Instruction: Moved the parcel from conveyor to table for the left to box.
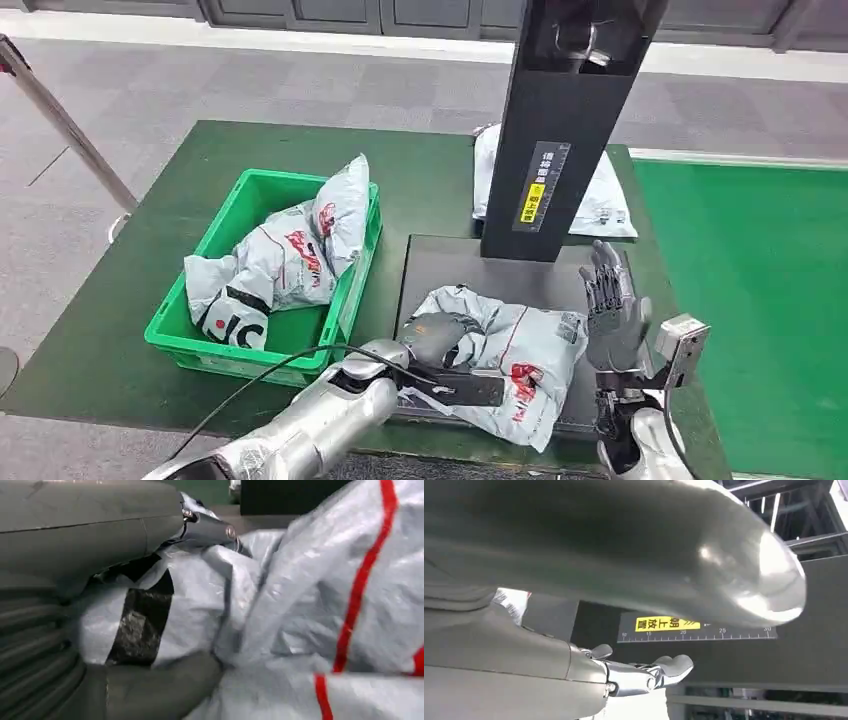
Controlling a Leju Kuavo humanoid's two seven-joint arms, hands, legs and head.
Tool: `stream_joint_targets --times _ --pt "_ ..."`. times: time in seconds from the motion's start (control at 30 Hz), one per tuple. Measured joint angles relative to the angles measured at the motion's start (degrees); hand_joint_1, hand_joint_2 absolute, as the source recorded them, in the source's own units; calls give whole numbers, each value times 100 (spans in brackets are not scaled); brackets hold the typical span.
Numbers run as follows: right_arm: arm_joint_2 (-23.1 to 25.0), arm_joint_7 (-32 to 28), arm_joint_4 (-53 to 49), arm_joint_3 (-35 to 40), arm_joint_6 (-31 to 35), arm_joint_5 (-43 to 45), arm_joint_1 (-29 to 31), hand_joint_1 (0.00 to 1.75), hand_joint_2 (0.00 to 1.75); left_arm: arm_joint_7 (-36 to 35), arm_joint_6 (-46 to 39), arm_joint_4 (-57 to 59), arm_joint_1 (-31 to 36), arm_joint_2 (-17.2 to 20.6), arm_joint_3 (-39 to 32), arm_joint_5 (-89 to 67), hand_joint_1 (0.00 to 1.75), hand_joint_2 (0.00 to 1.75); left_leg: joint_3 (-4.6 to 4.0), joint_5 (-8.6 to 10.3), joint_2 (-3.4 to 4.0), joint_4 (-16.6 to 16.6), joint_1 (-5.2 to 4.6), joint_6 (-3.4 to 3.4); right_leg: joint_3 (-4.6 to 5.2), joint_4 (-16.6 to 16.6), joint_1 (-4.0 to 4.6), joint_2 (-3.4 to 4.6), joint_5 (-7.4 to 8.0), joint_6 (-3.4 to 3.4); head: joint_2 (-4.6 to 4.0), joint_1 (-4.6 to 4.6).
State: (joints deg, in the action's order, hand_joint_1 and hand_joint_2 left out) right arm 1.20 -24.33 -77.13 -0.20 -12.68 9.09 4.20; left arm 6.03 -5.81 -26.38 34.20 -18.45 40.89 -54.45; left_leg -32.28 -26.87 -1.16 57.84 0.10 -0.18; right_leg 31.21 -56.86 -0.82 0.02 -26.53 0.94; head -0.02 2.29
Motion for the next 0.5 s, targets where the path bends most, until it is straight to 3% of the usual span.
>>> stream_joint_targets --times 0.27,0.5 --pt "17 0 74 0 2 0 15 0 0 -2 -31 96 114 -22 0 0 175 175 72 19 8 -1 3 -10 -9 -8 3 11 11 -12 0 0" --pt "20 136 72 -4 50 199 -33 0 0 926 -1802 -392 -264 141 -526 1037 175 175 27 21 29 -2 4 -23 55 -15 3 30 15 -23 0 0"
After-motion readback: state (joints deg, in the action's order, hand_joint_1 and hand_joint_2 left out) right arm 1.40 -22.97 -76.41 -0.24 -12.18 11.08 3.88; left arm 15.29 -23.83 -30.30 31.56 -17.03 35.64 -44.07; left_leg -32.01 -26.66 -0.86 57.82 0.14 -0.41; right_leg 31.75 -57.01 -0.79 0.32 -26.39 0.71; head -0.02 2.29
